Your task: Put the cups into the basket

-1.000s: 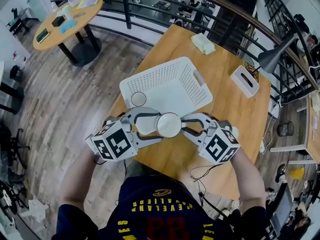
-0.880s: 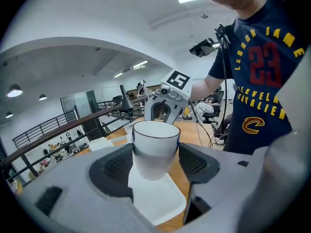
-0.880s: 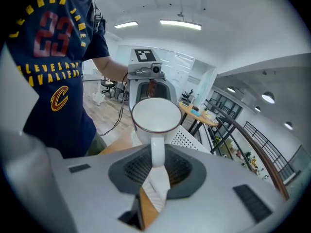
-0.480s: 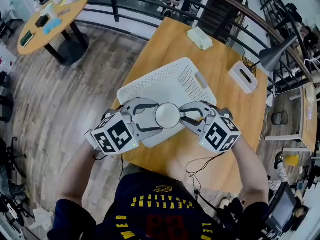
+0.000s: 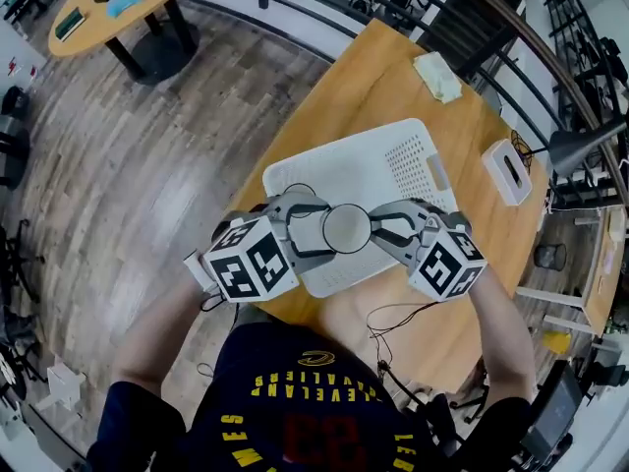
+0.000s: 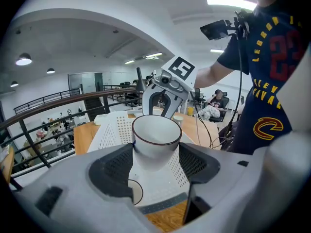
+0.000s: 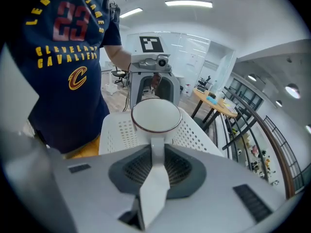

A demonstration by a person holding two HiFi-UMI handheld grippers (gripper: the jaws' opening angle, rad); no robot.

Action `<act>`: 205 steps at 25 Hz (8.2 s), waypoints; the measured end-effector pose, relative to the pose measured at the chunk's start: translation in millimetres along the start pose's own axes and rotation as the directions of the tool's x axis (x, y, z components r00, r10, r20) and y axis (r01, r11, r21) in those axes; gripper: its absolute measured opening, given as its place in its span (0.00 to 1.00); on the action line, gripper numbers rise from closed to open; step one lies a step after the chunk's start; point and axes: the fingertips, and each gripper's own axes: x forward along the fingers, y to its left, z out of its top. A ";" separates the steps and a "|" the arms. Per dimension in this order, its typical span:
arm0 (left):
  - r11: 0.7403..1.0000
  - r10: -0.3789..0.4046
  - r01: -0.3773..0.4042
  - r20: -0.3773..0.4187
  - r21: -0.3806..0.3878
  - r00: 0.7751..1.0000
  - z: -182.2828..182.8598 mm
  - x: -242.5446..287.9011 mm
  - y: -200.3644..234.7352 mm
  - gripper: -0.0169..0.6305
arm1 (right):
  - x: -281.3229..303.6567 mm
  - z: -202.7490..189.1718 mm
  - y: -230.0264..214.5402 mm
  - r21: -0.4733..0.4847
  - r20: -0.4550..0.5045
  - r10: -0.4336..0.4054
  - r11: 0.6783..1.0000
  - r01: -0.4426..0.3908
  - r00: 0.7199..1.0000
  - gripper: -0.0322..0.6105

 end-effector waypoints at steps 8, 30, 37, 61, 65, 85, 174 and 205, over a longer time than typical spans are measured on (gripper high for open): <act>0.997 0.074 -0.075 -0.040 -0.011 0.996 -13.0 -17.0 10.2 0.50 | 9.8 1.1 -8.4 -0.017 0.053 0.082 0.997 -0.081 0.995 0.16; 0.973 0.145 -0.127 0.085 -0.193 0.986 -22.4 -58.4 15.3 0.50 | 90.4 -47.1 57.1 -0.203 -0.107 0.474 0.850 -0.486 0.874 0.16; 0.967 0.115 -0.087 0.107 -0.238 0.988 -21.6 -56.2 14.1 0.50 | 118.5 -67.0 69.4 -0.230 -0.151 0.516 0.812 -0.537 0.843 0.16; 0.966 0.052 -0.028 0.088 -0.256 0.995 -37.9 -30.8 3.9 0.50 | 149.5 -97.0 94.5 -0.203 -0.161 0.551 0.793 -0.574 0.819 0.21; 0.967 0.062 -0.041 0.078 -0.251 0.995 -38.3 -36.0 2.5 0.50 | 151.5 -113.3 88.6 -0.183 -0.245 0.521 0.803 -0.567 0.818 0.28; 0.973 0.174 -0.150 0.130 -0.175 0.976 1.5 -55.9 -13.5 0.50 | 44.7 -6.3 -39.3 0.151 0.162 0.010 0.988 -0.035 0.987 0.31; 0.958 0.100 0.026 0.416 -0.287 0.904 118.4 69.2 -196.2 0.05 | -173.1 -59.8 194.0 0.935 -0.107 -0.884 0.066 0.348 0.456 0.07; 0.985 -0.162 0.159 -0.042 -0.066 0.986 66.4 306.5 -186.7 0.24 | -236.7 -213.7 311.3 0.768 -0.611 -0.754 -0.490 0.412 0.243 0.07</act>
